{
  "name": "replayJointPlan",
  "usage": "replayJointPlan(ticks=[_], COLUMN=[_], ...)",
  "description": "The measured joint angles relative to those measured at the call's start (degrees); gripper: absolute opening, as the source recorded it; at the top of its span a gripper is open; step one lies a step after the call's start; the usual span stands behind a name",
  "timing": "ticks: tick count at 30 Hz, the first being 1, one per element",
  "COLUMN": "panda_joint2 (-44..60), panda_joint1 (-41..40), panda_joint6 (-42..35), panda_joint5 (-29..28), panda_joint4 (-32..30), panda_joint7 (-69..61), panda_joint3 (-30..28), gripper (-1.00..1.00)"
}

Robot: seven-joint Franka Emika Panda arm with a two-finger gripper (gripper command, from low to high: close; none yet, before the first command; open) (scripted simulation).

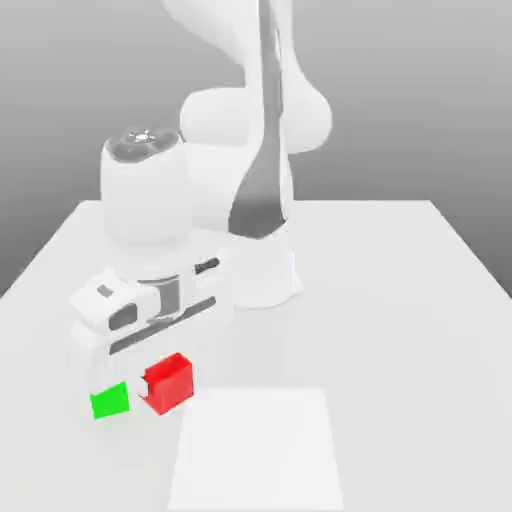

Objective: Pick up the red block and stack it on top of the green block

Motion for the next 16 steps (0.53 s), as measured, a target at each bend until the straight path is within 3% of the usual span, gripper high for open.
replayJointPlan(ticks=[5, 13, 14, 16], panda_joint2=[-3.53, 7.63, 8.68, 8.68], panda_joint1=[-5.14, -4.86, -5.47, -5.47], panda_joint6=[-0.03, 9.99, 10.89, 10.89], panda_joint5=[-1.40, 11.29, 12.45, 12.45], panda_joint4=[-3.50, -3.25, -3.22, -3.22], panda_joint7=[1.06, -7.97, -8.79, -8.79], panda_joint3=[-3.49, -1.41, -0.61, -0.60], gripper=[-1.00, -1.00, 1.00, 1.00])
